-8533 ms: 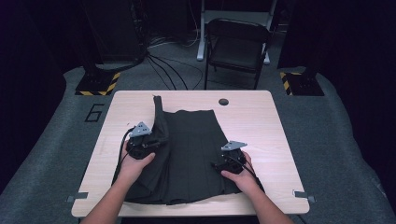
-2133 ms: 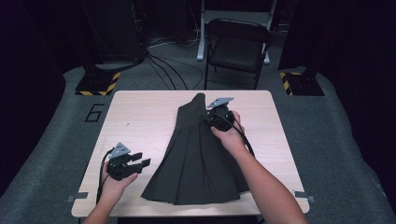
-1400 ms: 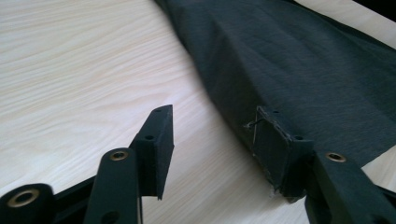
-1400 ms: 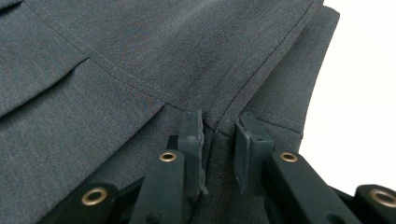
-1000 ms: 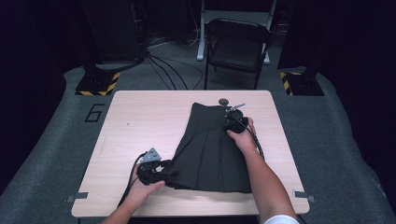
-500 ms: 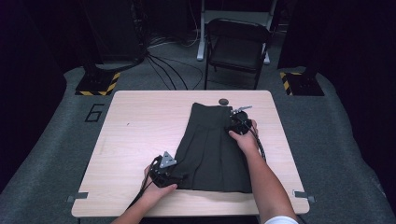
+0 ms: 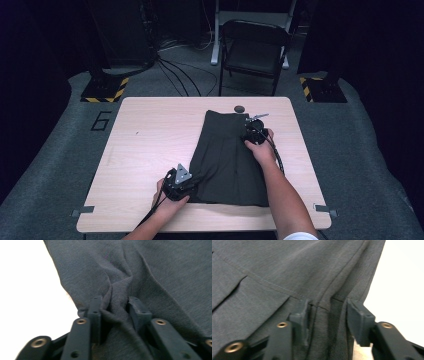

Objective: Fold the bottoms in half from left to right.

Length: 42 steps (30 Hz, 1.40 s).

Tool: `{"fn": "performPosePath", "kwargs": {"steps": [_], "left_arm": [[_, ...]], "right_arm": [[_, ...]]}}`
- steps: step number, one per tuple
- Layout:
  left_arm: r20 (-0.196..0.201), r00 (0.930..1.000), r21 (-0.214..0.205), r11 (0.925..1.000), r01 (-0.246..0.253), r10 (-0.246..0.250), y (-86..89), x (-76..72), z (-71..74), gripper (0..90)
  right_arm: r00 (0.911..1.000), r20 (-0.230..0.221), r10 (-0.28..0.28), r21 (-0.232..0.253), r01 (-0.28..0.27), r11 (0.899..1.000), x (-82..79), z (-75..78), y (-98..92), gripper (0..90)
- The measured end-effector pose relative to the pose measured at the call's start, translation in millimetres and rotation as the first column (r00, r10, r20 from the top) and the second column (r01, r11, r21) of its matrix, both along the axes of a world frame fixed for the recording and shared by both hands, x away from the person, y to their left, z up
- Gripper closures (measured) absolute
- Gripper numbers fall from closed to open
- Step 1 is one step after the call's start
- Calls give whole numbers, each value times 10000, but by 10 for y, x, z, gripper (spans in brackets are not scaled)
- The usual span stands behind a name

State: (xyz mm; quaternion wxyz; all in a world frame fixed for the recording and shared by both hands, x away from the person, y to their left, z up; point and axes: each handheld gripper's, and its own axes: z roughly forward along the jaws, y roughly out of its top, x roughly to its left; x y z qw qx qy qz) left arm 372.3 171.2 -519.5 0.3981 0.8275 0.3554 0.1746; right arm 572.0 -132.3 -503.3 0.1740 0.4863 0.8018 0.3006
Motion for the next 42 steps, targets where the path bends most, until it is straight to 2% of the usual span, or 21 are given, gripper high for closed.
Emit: {"fn": "performPosePath", "kwargs": {"steps": [2, 5, 6, 10, 15, 16, 19, 20, 21, 23, 25, 26, 27, 29, 30, 36, 37, 39, 40, 41, 42], "left_arm": [[-113, 9999, -247, 9997, 40, -43, 27, 19, 7, 751], [-362, 9993, -499, 9987, 115, -133, 54, 24, 22, 786], [-676, 9973, -619, 9977, 258, -300, 81, 11, 50, 792], [-1013, 9933, -561, 9972, 499, -554, 215, -63, 117, 801], [-1104, 9919, -245, 9979, 602, -625, 444, -197, 188, 803], [-1216, 9910, -281, 9982, 523, -554, 563, -272, 224, 803], [-1218, 9909, -216, 9983, 546, -568, 674, -348, 268, 803], [-1242, 9910, -114, 9988, 484, -494, 768, -419, 297, 804], [-1235, 9913, -88, 9989, 452, -460, 805, -448, 300, 803], [-1362, 9898, 84, 9990, 433, -417, 873, -480, 287, 803], [-1556, 9875, 5, 9997, 237, -234, 915, -493, 272, 797], [-1556, 9875, 5, 9997, 237, -234, 915, -493, 272, 788], [-1499, 9887, -156, 9998, 78, -101, 925, -500, 272, 766], [-1476, 9890, -428, 9991, -19, -44, 937, -503, 309, 730], [-1195, 9928, -478, 9989, 23, -80, 950, -508, 383, 653], [-715, 9973, -617, 9980, 114, -158, 876, -504, 511, 549], [-477, 9987, -738, 9972, 148, -184, 810, -493, 561, 526], [-414, 9988, -810, 9965, 210, -244, 772, -484, 589, 501], [-377, 9984, -1144, 9927, 372, -417, 645, -460, 619, 496], [-377, 9984, -1144, 9927, 372, -417, 645, -460, 619, 493], [-542, 9943, -1364, 9871, 838, -919, 472, -437, 625, 492]], "right_arm": [[9997, 21, 226, -145, -226, 9996, -22, 14, 42, 733], [9991, 115, 411, -488, -405, 9980, -50, 28, 112, 782], [9989, 66, 459, -485, -456, 9978, -55, 34, 122, 788], [9966, -266, 782, -146, -786, 9968, -97, 56, 156, 796], [9911, -501, 1231, 242, -1220, 9922, -226, 87, 266, 799], [9865, -569, 1538, 449, -1513, 9875, -316, 110, 326, 800], [9817, -524, 1829, 460, -1806, 9825, -412, 155, 393, 801], [9744, -373, 2218, 687, -2190, 9733, -501, 213, 436, 801], [9737, -309, 2259, 789, -2229, 9716, -545, 237, 462, 800], [9686, -254, 2475, 733, -2451, 9667, -606, 228, 523, 789], [9679, -332, 2491, 282, -2482, 9683, -642, 166, 604, 716], [9679, -332, 2491, 282, -2482, 9683, -642, 166, 604, 716], [9734, -231, 2281, -313, -2288, 9730, -653, 109, 643, 581], [9764, -170, 2155, -321, -2160, 9759, -656, 106, 637, 544], [9814, 19, 1922, -62, -1922, 9813, -659, 130, 594, 510], [9829, 357, 1807, 630, -1826, 9812, -696, 205, 512, 503], [9795, 325, 1989, 712, -2007, 9771, -685, 198, 509, 512], [9767, 93, 2145, 674, -2147, 9744, -672, 171, 512, 521], [9763, -4, 2166, 644, -2161, 9742, -669, 155, 525, 531], [9763, -4, 2166, 644, -2161, 9742, -669, 155, 525, 531], [9734, -77, 2288, 587, -2280, 9719, -661, 135, 551, 563]]}}
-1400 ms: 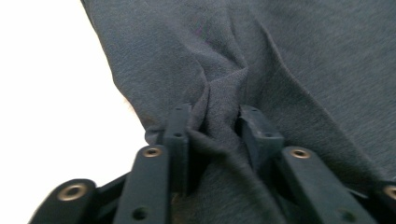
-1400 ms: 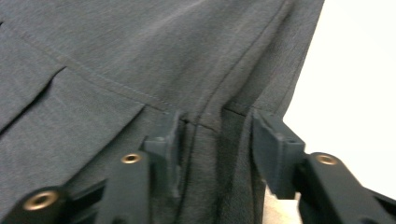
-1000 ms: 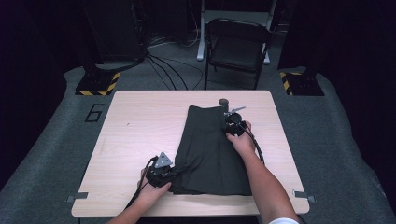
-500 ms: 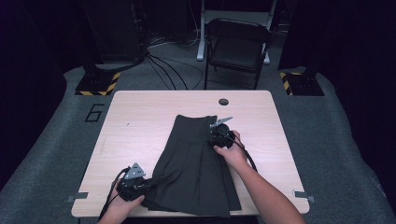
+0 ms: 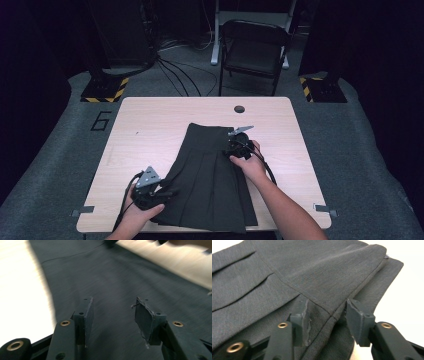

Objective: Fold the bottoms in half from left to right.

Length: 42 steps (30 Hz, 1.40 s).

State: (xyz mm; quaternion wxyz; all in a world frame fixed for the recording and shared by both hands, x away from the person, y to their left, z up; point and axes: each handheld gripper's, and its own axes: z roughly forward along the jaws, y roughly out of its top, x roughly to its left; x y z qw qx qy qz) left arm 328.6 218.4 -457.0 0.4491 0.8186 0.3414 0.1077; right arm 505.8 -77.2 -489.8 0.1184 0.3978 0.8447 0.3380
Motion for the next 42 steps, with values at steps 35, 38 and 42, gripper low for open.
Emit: {"fn": "performPosePath", "kwargs": {"steps": [35, 38, 42], "left_arm": [[-371, 9784, 1284, 9700, 2064, -2033, -1400, 71, -608, 854], [-316, 9802, 915, 9760, 1977, -1956, -1351, 69, -560, 868], [-107, 9826, 520, 9812, 1856, -1853, -1275, 61, -449, 871]], "right_arm": [[9993, 211, 311, -50, -310, 9995, 20, -32, 11, 692], [9973, 549, 496, 5, -497, 9988, -14, 22, 29, 759], [9942, 901, 581, 209, -602, 9980, -62, 112, 34, 773]]}}
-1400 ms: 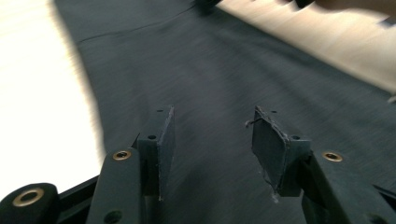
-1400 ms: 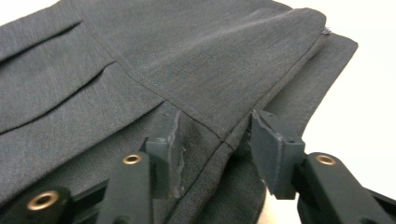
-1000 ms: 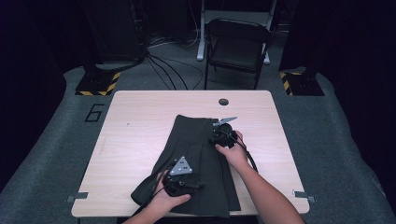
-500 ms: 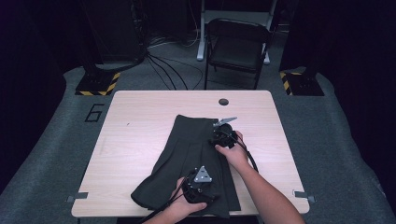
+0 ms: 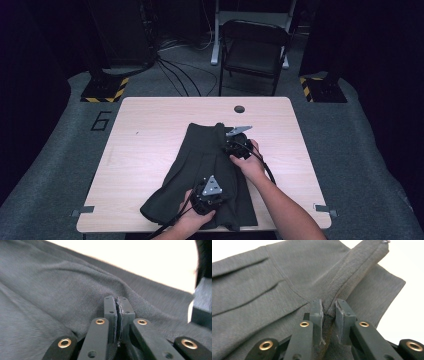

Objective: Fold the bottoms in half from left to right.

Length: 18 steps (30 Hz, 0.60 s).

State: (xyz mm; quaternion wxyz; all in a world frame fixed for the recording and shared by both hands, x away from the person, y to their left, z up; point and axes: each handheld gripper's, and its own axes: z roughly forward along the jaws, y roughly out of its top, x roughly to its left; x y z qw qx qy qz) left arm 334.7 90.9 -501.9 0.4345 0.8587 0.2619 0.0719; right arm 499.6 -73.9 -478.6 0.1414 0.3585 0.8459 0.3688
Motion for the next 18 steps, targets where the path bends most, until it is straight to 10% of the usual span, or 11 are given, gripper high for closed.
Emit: {"fn": "performPosePath", "kwargs": {"steps": [12, 18], "left_arm": [[507, 9985, -1602, 9870, -144, 228, 308, 33, 666, 872], [122, 9999, -1626, 9867, 19, 0, 329, 74, 621, 870]], "right_arm": [[9977, 620, 259, 789, -308, 9964, 34, 509, 51, 780], [9985, 452, 302, 467, -323, 9984, 81, 482, 62, 778]]}}
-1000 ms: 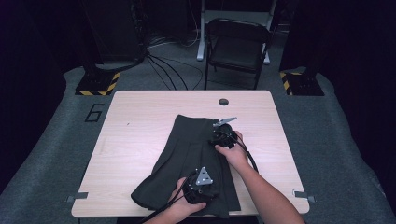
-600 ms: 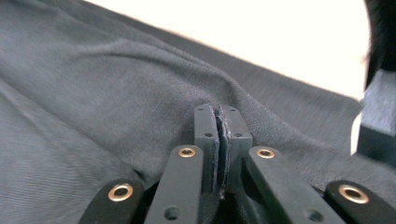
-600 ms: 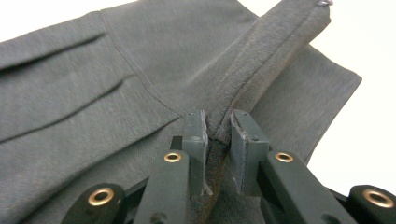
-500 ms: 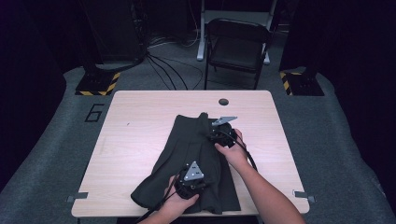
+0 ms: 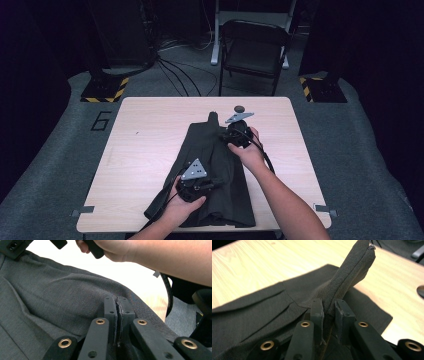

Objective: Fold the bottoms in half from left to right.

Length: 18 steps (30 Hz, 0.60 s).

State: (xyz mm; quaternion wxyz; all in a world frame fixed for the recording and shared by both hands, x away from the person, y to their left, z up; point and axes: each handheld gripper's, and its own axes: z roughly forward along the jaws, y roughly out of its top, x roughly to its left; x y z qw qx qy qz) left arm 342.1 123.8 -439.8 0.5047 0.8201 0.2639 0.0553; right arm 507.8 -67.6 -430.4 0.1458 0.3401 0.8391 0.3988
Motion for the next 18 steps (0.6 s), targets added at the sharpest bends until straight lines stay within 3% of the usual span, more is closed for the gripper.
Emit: {"fn": "performPosePath", "kwargs": {"steps": [2, 7, 11, 18], "left_arm": [[-87, 10000, -21, 10000, 6, -7, 37, 14, -23, 869], [-445, 9990, -265, 9996, -80, 68, 166, 81, -33, 869], [-178, 9998, -310, 9995, 9, -15, 119, 66, 49, 871], [228, 9995, -611, 9979, 230, -216, 54, 50, 207, 873]], "right_arm": [[9993, -349, -111, 32, 112, 9999, 1, -44, -10, 778], [9997, -260, -26, 16, 27, 10000, 4, -72, 35, 778], [9999, -111, -4, -81, 3, 10000, 6, -34, 74, 779], [9998, 145, -129, 470, 122, 9988, -34, 157, -60, 780]]}}
